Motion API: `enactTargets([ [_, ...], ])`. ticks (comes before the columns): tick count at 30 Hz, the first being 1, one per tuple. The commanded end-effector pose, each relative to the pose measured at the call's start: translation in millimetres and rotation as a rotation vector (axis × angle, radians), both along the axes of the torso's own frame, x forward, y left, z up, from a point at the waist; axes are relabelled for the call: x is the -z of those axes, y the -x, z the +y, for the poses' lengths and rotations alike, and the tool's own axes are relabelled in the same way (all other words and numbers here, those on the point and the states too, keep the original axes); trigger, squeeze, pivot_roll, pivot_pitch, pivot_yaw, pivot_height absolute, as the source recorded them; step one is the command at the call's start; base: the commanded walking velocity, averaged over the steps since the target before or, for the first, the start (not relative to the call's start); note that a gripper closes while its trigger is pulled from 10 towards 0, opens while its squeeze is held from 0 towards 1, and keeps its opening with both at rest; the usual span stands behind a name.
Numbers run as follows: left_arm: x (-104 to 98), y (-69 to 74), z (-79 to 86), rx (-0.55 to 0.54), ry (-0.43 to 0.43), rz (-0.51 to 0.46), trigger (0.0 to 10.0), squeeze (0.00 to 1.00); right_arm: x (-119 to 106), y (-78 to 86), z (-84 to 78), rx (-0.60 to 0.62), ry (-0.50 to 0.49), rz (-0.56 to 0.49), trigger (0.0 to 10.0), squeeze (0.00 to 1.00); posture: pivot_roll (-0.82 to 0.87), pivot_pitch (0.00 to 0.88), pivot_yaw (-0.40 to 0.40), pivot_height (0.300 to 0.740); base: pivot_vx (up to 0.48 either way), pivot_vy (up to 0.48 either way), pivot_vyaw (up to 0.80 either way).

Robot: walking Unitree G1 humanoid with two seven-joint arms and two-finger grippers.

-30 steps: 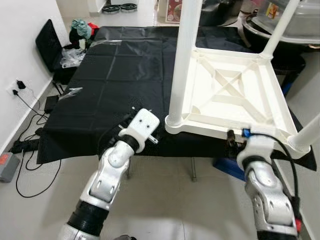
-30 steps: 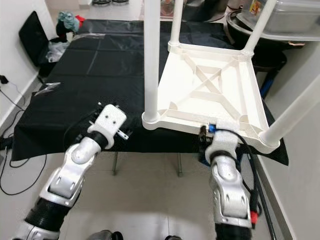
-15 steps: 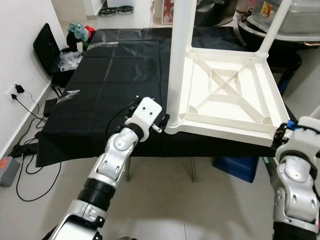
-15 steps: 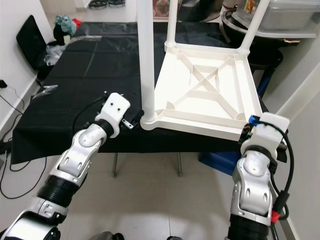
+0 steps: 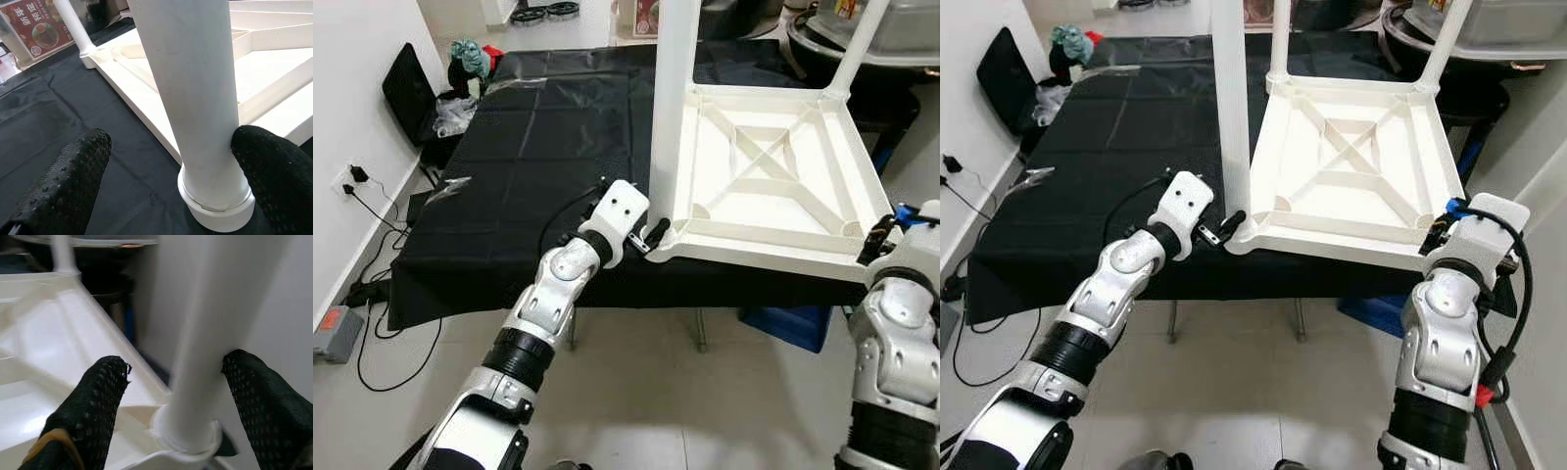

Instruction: Building children table

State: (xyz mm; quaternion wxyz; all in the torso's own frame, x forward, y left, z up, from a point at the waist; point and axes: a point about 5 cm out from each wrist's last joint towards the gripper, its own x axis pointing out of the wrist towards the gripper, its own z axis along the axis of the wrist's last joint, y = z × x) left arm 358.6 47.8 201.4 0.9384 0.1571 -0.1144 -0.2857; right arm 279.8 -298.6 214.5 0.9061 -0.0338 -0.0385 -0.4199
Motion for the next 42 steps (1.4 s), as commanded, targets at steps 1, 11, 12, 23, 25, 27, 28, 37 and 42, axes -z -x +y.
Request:
enactTargets([
  [1,1,-2.4,2.6,-0.007,0.007,0.002,10.0,0.0,3,2.6,-9.3,0.048,-0.026,0.013,10.0,0.0,0.13,0.2,0.046,0.74,0.0,0.0,0.0],
  [11,-8,-6.4,-4.9,0.012,0.023,-0.025,10.0,0.0,3,-4.2,-14.3,0.039,-0.068,-0.012,10.0,0.0,0.14,0.211,0.053,0.74,0.0,0.0,0.0],
  [12,-8,-6.4,-4.9,0.012,0.023,-0.025,10.0,0.0,3,-4.2,-14.3,0.039,-0.068,-0.012,10.0,0.0,0.14,0.211,0.053,0.74,0.0,0.0,0.0],
  [23,-17,-14.4,-5.5,-0.014,0.094,-0.038,10.0,0.0,-8,-15.1,-26.0,0.049,-0.041,-0.032,10.0,0.0,0.13,0.229,0.062,0.74,0.0,0.0,0.0],
  [25,-18,-14.4,-8.0,-0.011,0.105,-0.04,10.0,0.0,-11,-16.1,-28.0,0.051,-0.034,-0.038,10.0,0.0,0.13,0.234,0.063,0.74,0.0,0.0,0.0],
  [27,-19,-14.4,-10.6,-0.002,0.111,-0.042,10.0,0.0,-14,-16.7,-29.8,0.054,-0.03,-0.045,10.0,0.0,0.12,0.24,0.067,0.74,0.0,0.0,0.0],
  [28,-19,-14.4,-10.6,-0.002,0.111,-0.042,10.0,0.0,-14,-16.7,-29.8,0.054,-0.03,-0.045,10.0,0.0,0.12,0.24,0.067,0.74,0.0,0.0,0.0],
  [37,-26,-15.8,-22.5,0.025,0.126,-0.067,0.0,0.0,-19,-21.1,-30.2,0.03,-0.03,-0.063,10.0,0.0,0.12,0.259,0.081,0.74,0.0,0.0,0.0],
  [42,-31,-16.8,-25.3,0.012,0.148,-0.085,0.0,0.0,-15,-25.3,-27.3,-0.007,-0.039,-0.057,0.0,0.0,0.12,0.255,0.079,0.74,0.0,0.0,0.0],
])
